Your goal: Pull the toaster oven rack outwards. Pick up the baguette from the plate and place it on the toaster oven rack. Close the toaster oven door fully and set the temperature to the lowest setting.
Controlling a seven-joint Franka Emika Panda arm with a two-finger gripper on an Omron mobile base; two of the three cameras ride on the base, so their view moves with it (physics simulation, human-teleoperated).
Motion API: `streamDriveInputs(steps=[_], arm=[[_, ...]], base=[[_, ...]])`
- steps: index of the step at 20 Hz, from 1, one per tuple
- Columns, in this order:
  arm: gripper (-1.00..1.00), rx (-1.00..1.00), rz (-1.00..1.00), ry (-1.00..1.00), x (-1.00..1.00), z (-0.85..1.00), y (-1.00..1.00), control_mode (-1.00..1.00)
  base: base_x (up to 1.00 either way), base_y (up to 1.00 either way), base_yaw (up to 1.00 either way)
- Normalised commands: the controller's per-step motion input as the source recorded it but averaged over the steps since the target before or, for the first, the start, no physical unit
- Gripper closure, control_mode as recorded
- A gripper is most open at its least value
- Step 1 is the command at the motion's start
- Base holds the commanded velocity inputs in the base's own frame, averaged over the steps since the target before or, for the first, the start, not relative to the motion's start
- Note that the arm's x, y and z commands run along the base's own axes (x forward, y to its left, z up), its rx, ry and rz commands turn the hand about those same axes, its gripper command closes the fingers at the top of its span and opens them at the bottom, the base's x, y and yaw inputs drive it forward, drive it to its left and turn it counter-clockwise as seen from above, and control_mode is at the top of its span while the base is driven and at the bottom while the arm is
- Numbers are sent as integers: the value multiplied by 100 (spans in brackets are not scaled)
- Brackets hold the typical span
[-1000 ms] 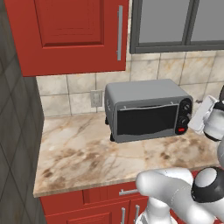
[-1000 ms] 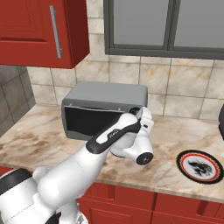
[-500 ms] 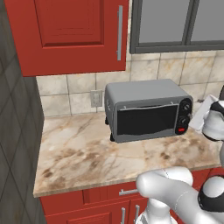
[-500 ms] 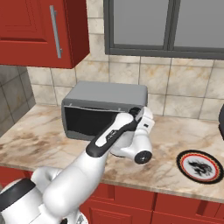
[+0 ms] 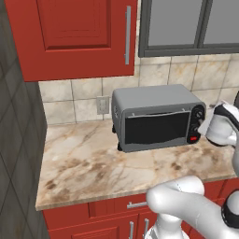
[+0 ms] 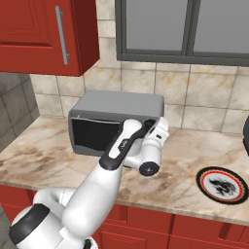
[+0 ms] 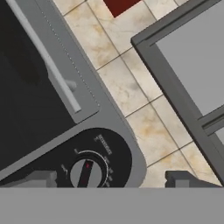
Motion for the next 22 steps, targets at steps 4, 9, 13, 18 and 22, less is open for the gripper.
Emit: streamDriveInputs(steps=[4,9,13,18,22], arm=[[-100,6,-1,1,0,-1,0,-100],[-100,6,0,0,-1,-1,0,-100],[-100,2,0,0,0,0,-1,-100],[-100,0,0,0,0,-18,-12,-100],[-100,0,0,0,0,-8,-13,-100]], base=[[0,0,0],[0,0,0],[0,0,0],[0,0,0],[0,0,0]])
